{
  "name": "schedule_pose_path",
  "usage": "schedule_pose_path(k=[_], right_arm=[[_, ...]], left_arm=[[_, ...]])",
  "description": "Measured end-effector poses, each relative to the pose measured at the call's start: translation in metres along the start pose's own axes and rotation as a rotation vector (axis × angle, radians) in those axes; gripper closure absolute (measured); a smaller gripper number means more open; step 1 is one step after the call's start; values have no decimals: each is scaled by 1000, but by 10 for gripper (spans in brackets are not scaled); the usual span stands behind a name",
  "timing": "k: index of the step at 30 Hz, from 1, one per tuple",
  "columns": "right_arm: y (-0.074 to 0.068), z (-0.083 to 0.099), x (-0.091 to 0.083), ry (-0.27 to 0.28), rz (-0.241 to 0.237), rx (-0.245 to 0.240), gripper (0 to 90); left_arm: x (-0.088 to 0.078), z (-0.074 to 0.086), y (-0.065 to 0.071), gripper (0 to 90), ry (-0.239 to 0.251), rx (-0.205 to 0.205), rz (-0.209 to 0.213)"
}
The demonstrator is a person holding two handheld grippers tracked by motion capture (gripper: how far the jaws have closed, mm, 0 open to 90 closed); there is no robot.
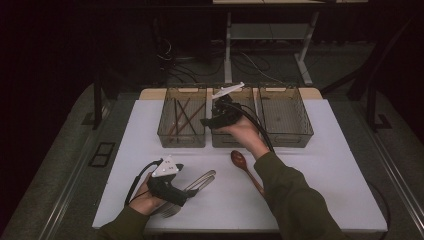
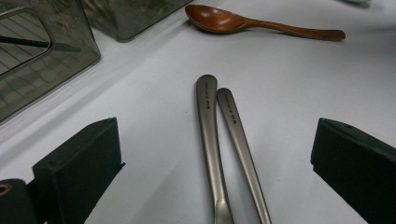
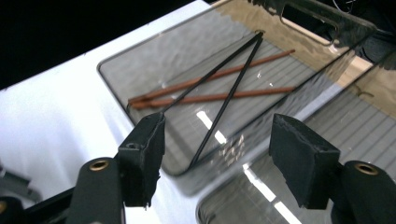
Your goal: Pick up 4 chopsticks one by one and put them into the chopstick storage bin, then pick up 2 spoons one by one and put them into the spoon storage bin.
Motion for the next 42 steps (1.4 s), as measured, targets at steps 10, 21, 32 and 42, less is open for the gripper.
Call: schedule_pose_path(k=[10,21,32,42], right_arm=[[3,29,-30,7,-7,-12,347],[10,66,-61,14,-13,5,349],[18,108,-92,-4,-6,20,520],[-4,152,-104,-84,-57,-20,806]], left_arm=[[0,2,1,7,-8,-1,-2],[-1,1,0,7,-6,-7,-10],[-1,2,0,7,-8,-6,-9],[-1,3,0,7,-15,-2,-13]])
Point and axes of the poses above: each handheld gripper's, and its own axes: x roughly forward along the jaws, z roughly out of its underside, y roughly to its right, the point moved 8 cm from there along x, roughly forward along the jaws
